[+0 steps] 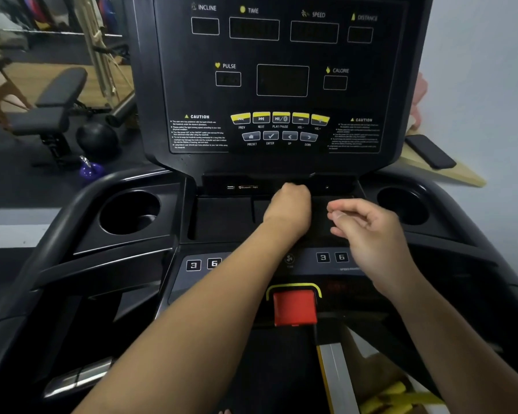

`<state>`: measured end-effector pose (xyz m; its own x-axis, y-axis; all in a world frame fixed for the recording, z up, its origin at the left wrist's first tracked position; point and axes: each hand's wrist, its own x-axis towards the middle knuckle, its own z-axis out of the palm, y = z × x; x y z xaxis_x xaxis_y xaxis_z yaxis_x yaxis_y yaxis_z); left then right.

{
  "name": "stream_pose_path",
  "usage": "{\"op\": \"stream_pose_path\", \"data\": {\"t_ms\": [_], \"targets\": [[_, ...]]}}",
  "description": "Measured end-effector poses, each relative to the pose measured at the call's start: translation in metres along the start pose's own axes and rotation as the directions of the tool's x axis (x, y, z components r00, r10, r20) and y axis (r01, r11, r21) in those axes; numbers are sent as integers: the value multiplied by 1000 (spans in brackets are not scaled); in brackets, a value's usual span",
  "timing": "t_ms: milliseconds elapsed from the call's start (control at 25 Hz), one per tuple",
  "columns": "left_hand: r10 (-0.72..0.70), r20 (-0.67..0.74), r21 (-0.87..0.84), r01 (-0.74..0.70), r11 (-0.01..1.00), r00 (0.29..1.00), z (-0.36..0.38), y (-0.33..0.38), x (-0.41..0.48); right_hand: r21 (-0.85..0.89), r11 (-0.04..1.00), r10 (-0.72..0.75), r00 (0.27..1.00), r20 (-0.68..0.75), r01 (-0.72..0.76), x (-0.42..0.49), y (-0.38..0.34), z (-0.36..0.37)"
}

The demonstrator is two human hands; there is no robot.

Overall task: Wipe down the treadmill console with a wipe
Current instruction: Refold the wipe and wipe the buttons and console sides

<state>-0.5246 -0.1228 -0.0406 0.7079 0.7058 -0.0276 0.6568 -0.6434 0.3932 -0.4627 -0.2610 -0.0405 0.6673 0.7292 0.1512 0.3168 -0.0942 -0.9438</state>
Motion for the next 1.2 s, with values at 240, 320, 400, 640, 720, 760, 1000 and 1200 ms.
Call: {"op": "stream_pose_path", "data": {"t_ms": [240,320,400,640,720,760,1000,1200], "targets": [[36,95,-41,-32,999,995,-5,-19,6,-20,1000,-15,999,28,16,0,-3,0],[40,94,63,-46,997,995,-2,-11,5,-19,999,-26,999,30,27,-1,-4,0],[43,99,101,-53,993,994,1,-1,3,-18,999,-46,999,25,46,-2,-5,-2],[29,171,-12,-27,1000,985,-14,-8,3,20,999,-29,997,65,28,0,-5,5],[103,235,-46,-95,994,966,-18,-18,-5,5,1000,-21,997,77,21,3,-6,9],[120,248,-48,-112,993,961,-21,-24,-8,-7,1000,-12,997,82,13,5,-6,11],[102,270,-384,10,923,957,-60,-76,-22,-55,998,26,996,84,-21,13,-3,18],[85,145,-977,156,-147,986,-59,-100,-53,193,957,166,953,253,-217,22,-26,46]]}}
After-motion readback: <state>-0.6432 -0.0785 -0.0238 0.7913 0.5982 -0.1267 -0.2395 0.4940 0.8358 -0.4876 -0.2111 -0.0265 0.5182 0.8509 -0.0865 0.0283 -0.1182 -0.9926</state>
